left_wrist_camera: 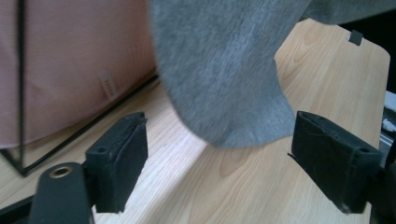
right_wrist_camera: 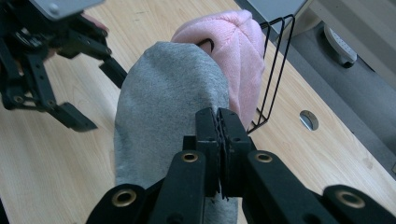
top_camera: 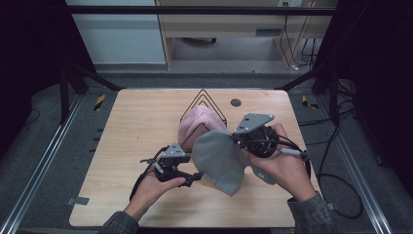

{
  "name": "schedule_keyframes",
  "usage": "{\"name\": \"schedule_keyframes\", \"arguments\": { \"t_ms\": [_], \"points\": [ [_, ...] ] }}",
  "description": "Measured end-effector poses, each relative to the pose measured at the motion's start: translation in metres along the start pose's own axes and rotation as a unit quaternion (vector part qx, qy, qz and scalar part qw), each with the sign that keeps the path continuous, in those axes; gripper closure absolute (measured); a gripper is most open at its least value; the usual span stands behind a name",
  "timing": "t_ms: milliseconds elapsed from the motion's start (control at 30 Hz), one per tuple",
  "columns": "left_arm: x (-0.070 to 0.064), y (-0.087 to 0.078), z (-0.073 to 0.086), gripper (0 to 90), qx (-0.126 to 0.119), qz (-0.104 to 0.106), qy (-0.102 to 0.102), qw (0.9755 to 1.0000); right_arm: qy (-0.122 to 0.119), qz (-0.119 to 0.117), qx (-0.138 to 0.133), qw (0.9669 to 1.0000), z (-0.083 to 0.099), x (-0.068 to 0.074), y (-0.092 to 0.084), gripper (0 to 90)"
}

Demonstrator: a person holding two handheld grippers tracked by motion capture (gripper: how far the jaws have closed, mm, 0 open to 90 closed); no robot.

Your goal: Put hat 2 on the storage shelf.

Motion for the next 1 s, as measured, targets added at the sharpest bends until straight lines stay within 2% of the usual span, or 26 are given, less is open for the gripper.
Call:
{"name": "schedule_keyframes", "arguments": {
  "t_ms": [100, 167, 267, 333, 367, 500, 567, 667, 733, 900, 1000],
  "points": [
    [-0.001, 0.011, -0.004, 26.5, -0.008, 0.017, -0.021, 0.9996, 0.000, -0.001, -0.002, 1.0000, -0.001, 0.000, 0.001, 88.4],
    [-0.002, 0.017, -0.003, 43.6, -0.006, 0.020, -0.021, 0.9996, 0.002, 0.000, -0.002, 1.0000, 0.000, -0.001, 0.001, 88.4],
    [-0.006, 0.018, -0.003, 74.9, -0.005, 0.024, -0.005, 0.9997, 0.004, 0.001, -0.001, 1.0000, 0.002, -0.002, 0.001, 88.5],
    [-0.005, 0.011, -0.006, 85.4, -0.010, 0.019, -0.001, 0.9998, 0.007, 0.003, -0.003, 1.0000, 0.004, -0.004, -0.001, 88.5],
    [-0.004, 0.004, -0.009, 86.6, -0.013, 0.013, 0.001, 0.9998, 0.010, 0.004, -0.006, 0.9999, 0.005, -0.005, -0.002, 88.4],
    [-0.003, -0.022, -0.027, 87.0, -0.025, 0.007, -0.001, 0.9997, 0.023, 0.008, -0.019, 0.9995, 0.011, -0.012, -0.009, 88.4],
    [-0.003, -0.044, -0.045, 86.8, -0.030, -0.003, 0.014, 0.9994, 0.034, 0.007, -0.033, 0.9989, 0.012, -0.015, -0.013, 88.4],
    [-0.003, -0.060, -0.058, 86.7, -0.030, -0.005, 0.019, 0.9994, 0.043, 0.006, -0.049, 0.9979, 0.012, -0.017, -0.017, 88.4],
    [-0.001, -0.072, -0.069, 86.8, -0.025, -0.014, 0.027, 0.9992, 0.046, 0.006, -0.056, 0.9974, 0.011, -0.018, -0.017, 88.4],
    [0.010, -0.086, -0.085, 86.6, -0.013, -0.038, 0.047, 0.9981, 0.050, 0.006, -0.078, 0.9957, 0.003, -0.020, -0.017, 88.4],
    [0.017, -0.089, -0.091, 86.2, -0.009, -0.052, 0.050, 0.9974, 0.051, 0.010, -0.081, 0.9953, -0.001, -0.022, -0.016, 88.4]
  ]
}}
Point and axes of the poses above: each handheld gripper's, and its own axes: y roughly forward along the jaws, z roughly out of its underside, x roughly to its left, the point moved 9 cm from there along y, roughly forward along the jaws, and after that the axes turned 5 degrees about -z, right-handed, at the moved point
